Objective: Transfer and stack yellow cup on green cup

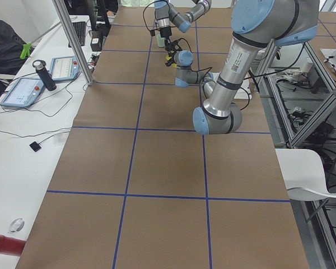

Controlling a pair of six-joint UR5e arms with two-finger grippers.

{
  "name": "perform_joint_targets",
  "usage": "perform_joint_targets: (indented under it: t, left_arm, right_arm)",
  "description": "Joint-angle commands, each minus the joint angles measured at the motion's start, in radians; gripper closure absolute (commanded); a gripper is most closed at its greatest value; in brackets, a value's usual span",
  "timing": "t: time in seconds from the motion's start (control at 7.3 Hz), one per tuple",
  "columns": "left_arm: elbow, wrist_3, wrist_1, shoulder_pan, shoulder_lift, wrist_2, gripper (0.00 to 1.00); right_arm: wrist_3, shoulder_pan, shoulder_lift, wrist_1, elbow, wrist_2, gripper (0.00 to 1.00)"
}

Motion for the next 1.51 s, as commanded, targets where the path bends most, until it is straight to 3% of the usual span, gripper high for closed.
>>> perform_joint_targets:
  t: [0.0, 0.68, 1.37]
  left_arm:
    - [0.000, -0.056, 0.001, 0.000, -0.003, 0.001, 0.00]
    - [-0.006, -0.060, 0.001, -0.001, -0.005, -0.001, 0.00]
    - [-0.003, -0.063, 0.025, -0.020, 0.007, 0.008, 0.00]
  right_arm:
    - [0.000, 0.002, -0.010, 0.000, 0.006, 0.000, 1.00]
    - [-0.003, 0.041, -0.084, -0.003, 0.025, -0.005, 1.00]
    - [-0.029, 0.314, -0.159, -0.034, 0.020, -0.072, 1.00]
